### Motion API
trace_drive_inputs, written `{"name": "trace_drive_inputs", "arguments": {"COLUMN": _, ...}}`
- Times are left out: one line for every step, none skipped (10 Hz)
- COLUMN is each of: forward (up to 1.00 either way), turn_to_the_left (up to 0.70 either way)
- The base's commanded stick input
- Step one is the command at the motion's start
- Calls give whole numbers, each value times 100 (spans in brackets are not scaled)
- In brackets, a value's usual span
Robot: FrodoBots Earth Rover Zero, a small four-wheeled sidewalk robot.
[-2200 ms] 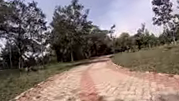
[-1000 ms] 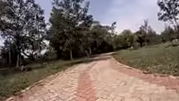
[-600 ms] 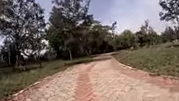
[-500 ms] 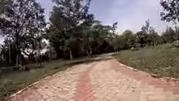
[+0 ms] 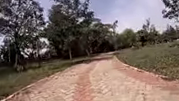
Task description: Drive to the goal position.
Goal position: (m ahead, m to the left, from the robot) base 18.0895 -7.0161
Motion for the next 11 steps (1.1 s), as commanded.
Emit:
{"name": "trace_drive_inputs", "arguments": {"forward": 70, "turn_to_the_left": 0}}
{"name": "trace_drive_inputs", "arguments": {"forward": 70, "turn_to_the_left": 0}}
{"name": "trace_drive_inputs", "arguments": {"forward": 70, "turn_to_the_left": 0}}
{"name": "trace_drive_inputs", "arguments": {"forward": 70, "turn_to_the_left": 0}}
{"name": "trace_drive_inputs", "arguments": {"forward": 70, "turn_to_the_left": 0}}
{"name": "trace_drive_inputs", "arguments": {"forward": 70, "turn_to_the_left": 0}}
{"name": "trace_drive_inputs", "arguments": {"forward": 70, "turn_to_the_left": 0}}
{"name": "trace_drive_inputs", "arguments": {"forward": 70, "turn_to_the_left": 0}}
{"name": "trace_drive_inputs", "arguments": {"forward": 70, "turn_to_the_left": 0}}
{"name": "trace_drive_inputs", "arguments": {"forward": 70, "turn_to_the_left": 0}}
{"name": "trace_drive_inputs", "arguments": {"forward": 70, "turn_to_the_left": 0}}
